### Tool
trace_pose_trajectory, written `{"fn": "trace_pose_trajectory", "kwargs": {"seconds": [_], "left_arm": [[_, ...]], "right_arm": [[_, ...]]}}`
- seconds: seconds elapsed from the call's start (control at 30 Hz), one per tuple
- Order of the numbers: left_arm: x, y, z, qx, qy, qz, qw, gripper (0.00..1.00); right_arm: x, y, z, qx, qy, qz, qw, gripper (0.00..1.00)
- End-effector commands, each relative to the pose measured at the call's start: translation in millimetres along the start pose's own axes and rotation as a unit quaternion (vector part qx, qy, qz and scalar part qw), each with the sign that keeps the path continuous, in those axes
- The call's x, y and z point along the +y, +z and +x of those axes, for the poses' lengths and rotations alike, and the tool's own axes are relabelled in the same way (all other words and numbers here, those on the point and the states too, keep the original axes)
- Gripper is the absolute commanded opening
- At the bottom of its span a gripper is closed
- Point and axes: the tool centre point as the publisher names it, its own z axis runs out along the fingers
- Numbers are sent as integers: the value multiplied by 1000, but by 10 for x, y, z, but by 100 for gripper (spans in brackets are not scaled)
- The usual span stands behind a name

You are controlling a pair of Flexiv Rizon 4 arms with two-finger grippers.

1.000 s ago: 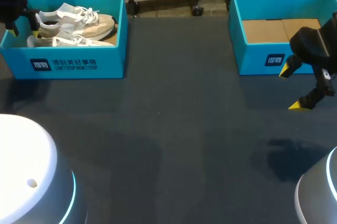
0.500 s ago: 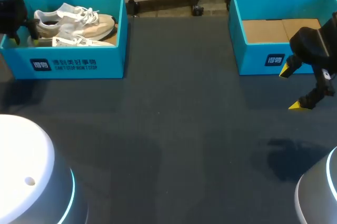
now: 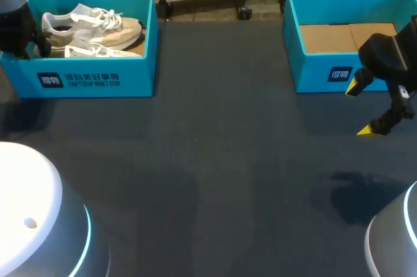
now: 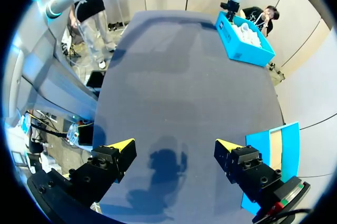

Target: Take the shoe out of the shoebox, open the shoe tongue, remove and reinsert the insole, then place the shoe into the shoebox

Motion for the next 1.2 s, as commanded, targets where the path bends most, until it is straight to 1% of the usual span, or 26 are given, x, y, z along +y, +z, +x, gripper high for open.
{"fn": "trace_pose_trajectory", "kwargs": {"seconds": [0.03,0.17,0.2,0.23,0.27,0.33,0.43,0.57,0.67,0.83,0.93,1.0,1.07,1.17,1.2], "left_arm": [[-30,61,20,-3,3,-5,1000,54],[-31,93,23,0,3,-3,1000,47],[-30,98,24,0,3,-2,1000,44],[-30,98,24,0,3,-2,1000,44],[-25,110,28,1,4,-2,1000,38],[-16,118,29,2,4,0,1000,35],[5,122,30,6,4,1,1000,25],[25,111,39,12,8,3,1000,0],[28,74,44,16,19,12,1000,0],[51,-49,31,24,35,25,999,0],[69,-184,14,23,43,32,998,0],[83,-246,10,23,42,25,999,0],[129,-355,2,25,40,22,999,0],[186,-455,-1,21,43,28,998,0],[206,-495,-7,27,49,33,998,0]], "right_arm": [[12,8,-25,2,0,2,1000,100],[12,8,-25,2,0,2,1000,100],[12,8,-25,2,0,2,1000,100],[12,8,-25,2,0,2,1000,100],[12,8,-25,2,0,2,1000,100],[12,8,-25,2,0,2,1000,100],[12,8,-25,2,0,2,1000,100],[12,8,-25,2,0,2,1000,100],[12,8,-25,2,0,2,1000,100],[12,8,-25,2,0,2,1000,100],[12,8,-25,2,0,2,1000,100],[12,8,-25,2,0,2,1000,100],[12,8,-25,2,0,2,1000,100],[12,8,-25,2,0,2,1000,100],[12,8,-25,2,0,2,1000,100]]}}
